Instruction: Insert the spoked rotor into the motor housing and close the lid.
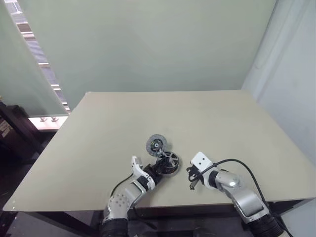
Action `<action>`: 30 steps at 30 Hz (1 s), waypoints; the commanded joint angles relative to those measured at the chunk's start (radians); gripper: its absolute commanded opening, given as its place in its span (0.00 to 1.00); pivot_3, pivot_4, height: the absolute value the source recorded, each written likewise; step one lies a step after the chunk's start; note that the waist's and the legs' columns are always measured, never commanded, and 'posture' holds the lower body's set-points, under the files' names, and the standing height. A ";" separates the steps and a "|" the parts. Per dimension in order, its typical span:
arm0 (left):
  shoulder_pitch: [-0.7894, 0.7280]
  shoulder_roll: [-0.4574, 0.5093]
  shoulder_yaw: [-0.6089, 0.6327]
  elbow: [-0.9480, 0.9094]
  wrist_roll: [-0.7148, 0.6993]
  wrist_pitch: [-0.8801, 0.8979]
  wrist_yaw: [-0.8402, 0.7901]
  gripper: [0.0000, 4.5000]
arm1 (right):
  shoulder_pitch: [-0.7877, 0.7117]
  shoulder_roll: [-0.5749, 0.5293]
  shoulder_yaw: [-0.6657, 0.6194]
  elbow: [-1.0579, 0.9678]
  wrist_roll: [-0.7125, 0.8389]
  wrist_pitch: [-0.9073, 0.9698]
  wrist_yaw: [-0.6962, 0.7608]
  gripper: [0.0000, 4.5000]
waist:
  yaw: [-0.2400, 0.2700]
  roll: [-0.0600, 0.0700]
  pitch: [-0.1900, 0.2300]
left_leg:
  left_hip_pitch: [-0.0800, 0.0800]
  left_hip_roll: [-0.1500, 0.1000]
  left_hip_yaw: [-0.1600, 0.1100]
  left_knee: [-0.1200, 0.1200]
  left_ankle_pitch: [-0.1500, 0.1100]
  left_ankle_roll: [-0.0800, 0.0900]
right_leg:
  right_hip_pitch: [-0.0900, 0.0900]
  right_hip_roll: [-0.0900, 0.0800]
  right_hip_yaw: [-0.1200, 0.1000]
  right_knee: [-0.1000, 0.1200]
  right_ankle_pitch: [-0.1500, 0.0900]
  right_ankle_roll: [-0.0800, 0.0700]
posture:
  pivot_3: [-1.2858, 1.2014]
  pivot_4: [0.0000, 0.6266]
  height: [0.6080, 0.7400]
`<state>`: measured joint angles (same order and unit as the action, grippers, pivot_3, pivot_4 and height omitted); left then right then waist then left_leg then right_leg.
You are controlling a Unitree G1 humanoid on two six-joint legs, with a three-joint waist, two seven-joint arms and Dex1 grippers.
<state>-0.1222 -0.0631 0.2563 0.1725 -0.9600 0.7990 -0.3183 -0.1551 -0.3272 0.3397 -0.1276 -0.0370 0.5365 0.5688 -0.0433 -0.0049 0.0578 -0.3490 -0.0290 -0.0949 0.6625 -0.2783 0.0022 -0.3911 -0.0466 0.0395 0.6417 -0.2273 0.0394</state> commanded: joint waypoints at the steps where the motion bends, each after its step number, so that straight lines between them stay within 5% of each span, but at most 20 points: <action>1: 0.028 0.026 0.007 -0.058 0.021 0.034 0.067 0.88 | -0.025 0.010 -0.020 -0.020 0.012 -0.015 -0.008 0.00 | -0.002 0.000 0.000 | 0.000 0.000 0.000 0.000 0.000 0.000 | 0.000 0.000 0.000 0.000 0.000 0.000 | 0.52 0.00 1.00; 21: 0.149 0.333 -0.050 -0.608 0.015 0.209 0.121 0.88 | -0.083 0.110 -0.064 0.078 0.036 -0.101 -0.071 0.00 | -0.007 0.000 0.001 | 0.000 0.002 0.000 -0.003 -0.001 -0.001 | -0.003 0.001 0.001 0.001 0.000 0.000 | 0.52 0.00 1.00; 30: 0.245 0.409 -0.021 -0.606 0.022 0.164 0.044 0.88 | -0.105 0.147 -0.077 0.059 0.082 -0.091 -0.043 0.00 | -0.003 0.001 0.001 | -0.001 0.001 0.001 -0.004 -0.001 -0.002 | -0.004 0.000 0.000 0.000 0.000 0.000 | 0.52 0.00 1.00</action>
<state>0.1237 0.3349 0.2200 -0.4072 -0.9374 0.9899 -0.2474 -0.2505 -0.1823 0.2885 -0.0223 0.0140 0.4415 0.5144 -0.0467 -0.0034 0.0589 -0.3503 -0.0276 -0.0939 0.6580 -0.2797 0.0004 -0.3956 -0.0470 0.0401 0.6419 -0.2271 0.0391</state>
